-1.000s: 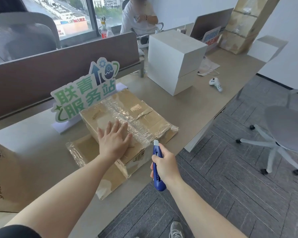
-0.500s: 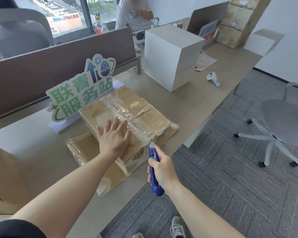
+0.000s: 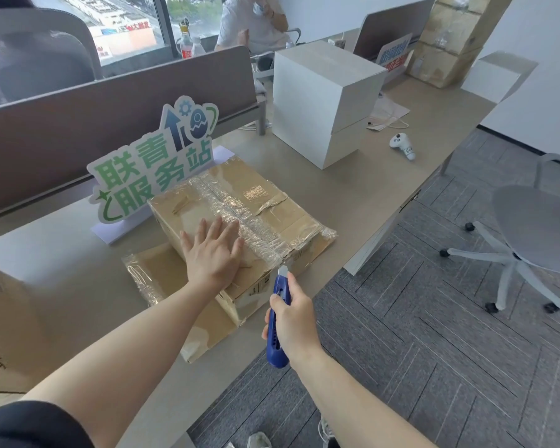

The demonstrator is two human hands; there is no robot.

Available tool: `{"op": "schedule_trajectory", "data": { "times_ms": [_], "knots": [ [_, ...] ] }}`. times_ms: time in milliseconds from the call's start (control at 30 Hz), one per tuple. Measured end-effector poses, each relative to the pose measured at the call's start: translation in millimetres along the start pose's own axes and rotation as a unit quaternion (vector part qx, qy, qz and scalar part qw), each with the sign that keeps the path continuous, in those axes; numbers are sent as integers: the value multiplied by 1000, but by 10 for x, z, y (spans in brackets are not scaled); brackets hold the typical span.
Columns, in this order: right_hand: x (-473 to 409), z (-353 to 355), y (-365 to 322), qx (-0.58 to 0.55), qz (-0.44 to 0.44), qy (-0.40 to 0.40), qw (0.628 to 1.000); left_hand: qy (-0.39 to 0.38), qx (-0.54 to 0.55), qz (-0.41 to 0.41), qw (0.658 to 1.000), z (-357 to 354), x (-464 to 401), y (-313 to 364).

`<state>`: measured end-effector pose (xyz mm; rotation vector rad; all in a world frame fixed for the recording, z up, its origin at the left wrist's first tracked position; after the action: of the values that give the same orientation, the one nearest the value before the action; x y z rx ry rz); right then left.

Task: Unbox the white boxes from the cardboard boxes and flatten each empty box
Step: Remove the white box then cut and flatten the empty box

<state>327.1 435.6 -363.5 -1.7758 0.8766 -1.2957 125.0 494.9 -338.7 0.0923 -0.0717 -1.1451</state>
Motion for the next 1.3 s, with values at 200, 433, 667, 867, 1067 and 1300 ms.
{"op": "schedule_trajectory", "data": {
  "times_ms": [200, 433, 667, 867, 1067, 1300],
  "knots": [
    [76, -57, 20, 16, 0, -15, 1000, -5, 6, 0, 1000, -8, 4, -9],
    [185, 68, -182, 35, 6, -76, 996, -23, 18, -5, 1000, 31, 29, -5],
    [-415, 611, -1104, 39, 86, 22, 995, -34, 6, -29, 999, 126, -116, 98],
    [-1618, 1079, -1391, 235, 32, 42, 970, -42, -12, -1, 999, 142, -434, 67],
    [-2894, 1147, -1546, 429, 35, -19, 903, -27, 31, 213, 976, 216, -727, -407],
    [-3962, 1063, -1400, 539, 4, -78, 839, -68, 30, 335, 939, 79, -714, -452]
  ]
}}
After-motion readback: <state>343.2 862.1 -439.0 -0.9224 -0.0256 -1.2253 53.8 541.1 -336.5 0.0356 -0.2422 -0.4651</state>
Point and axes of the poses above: each hand's wrist, its own x-axis away from the middle knuckle, its own z-axis out of the back of the hand, y = z × x, the point moved 10 cm from there along -x, towards the middle knuckle, and after that the axes turned 10 degrees about -x, right-handed, at the moved point
